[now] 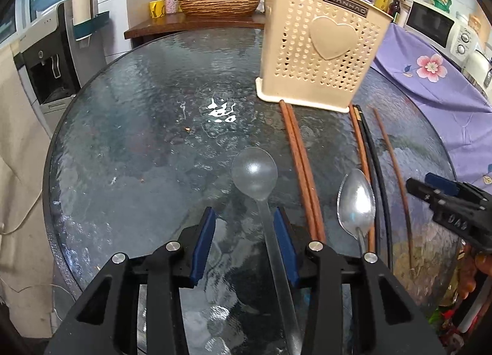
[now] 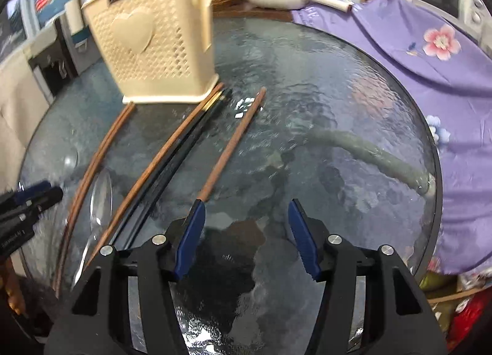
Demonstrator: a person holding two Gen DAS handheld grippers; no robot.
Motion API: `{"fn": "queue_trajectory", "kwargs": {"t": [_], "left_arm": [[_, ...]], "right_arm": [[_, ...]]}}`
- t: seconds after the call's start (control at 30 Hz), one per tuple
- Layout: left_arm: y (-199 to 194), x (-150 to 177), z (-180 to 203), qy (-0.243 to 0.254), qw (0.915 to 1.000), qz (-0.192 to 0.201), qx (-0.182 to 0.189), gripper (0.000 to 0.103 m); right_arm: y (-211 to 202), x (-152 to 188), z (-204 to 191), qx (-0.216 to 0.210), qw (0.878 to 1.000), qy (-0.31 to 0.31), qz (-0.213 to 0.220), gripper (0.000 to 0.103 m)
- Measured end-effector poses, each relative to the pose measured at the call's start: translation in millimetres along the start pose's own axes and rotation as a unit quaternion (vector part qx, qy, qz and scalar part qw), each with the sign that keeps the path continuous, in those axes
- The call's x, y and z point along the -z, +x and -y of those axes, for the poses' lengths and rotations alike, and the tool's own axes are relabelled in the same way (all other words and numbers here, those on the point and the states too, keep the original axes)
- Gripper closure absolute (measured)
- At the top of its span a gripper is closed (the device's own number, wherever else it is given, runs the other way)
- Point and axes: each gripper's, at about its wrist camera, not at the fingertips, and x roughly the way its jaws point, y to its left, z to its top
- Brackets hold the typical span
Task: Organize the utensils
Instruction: 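Grasp the clear plastic spoon with the left tool while the right tool grasps a wooden chopstick, then lift the plastic spoon and chopstick and carry both over the holder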
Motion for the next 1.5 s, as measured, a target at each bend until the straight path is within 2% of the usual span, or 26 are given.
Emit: {"fn": "queue_trajectory", "kwargs": {"t": [0.1, 0.2, 0.27, 0.4, 0.43, 0.5, 0.7, 0.9, 1.07, 1.13, 1.37, 1.5], "left_arm": [[1.0, -3.6, 0.9, -0.004, 1.0, 0.0, 0.0, 0.064], [3.7, -4.7, 4.3, -0.002, 1.0, 0.002, -0.008, 0.064], [4.8, -4.9, 4.4, -0.006, 1.0, 0.002, -0.007, 0.062], [6.0, -5.1, 6.3, -0.006, 0.9999, 0.004, -0.013, 0.059], [6.5, -5.6, 6.7, -0.005, 0.9999, 0.004, -0.015, 0.058], [7.7, -7.1, 8.0, -0.005, 0.9998, 0.004, -0.016, 0.058], [14.4, -15.1, 12.3, -0.007, 0.9997, 0.004, -0.025, 0.057], [24.1, -26.6, 17.5, -0.005, 0.9994, 0.005, -0.033, 0.057], [31.6, -36.3, 20.4, 0.002, 0.9991, 0.001, -0.043, 0.068], [32.4, -37.7, 20.0, 0.004, 0.9991, -0.002, -0.041, 0.068], [32.2, -37.2, 19.7, 0.008, 0.9993, -0.001, -0.036, 0.068], [29.1, -41.3, 16.5, 0.003, 0.9997, 0.005, -0.025, 0.068]], "right_arm": [[2.3, -7.9, 1.2, -0.008, 1.0, 0.014, -0.001, 0.047], [11.0, -18.3, 1.5, 0.004, 1.0, 0.03, 0.0, 0.046], [18.3, -28.2, 1.6, -0.013, 0.999, 0.048, -0.005, 0.047], [29.5, -46.3, -7.1, 0.009, 0.999, 0.045, 0.002, 0.047], [35.6, -50.5, -9.0, 0.016, 0.999, 0.044, -0.002, 0.054], [45.6, -55.6, -9.5, 0.028, 0.998, 0.05, -0.009, 0.06], [60.6, -70.3, -12.3, 0.051, 0.997, 0.054, -0.007, 0.063], [75.3, -90.4, -11.0, 0.067, 0.996, 0.054, -0.015, 0.077], [84.0, -103.3, -8.5, 0.069, 0.996, 0.057, -0.019, 0.088], [84.2, -103.4, -7.0, 0.071, 0.996, 0.054, -0.02, 0.094], [84.3, -102.9, -0.6, 0.053, 0.997, 0.056, -0.017, 0.095], [79.9, -101.0, 6.3, 0.02, 0.998, 0.063, -0.008, 0.095]]}}
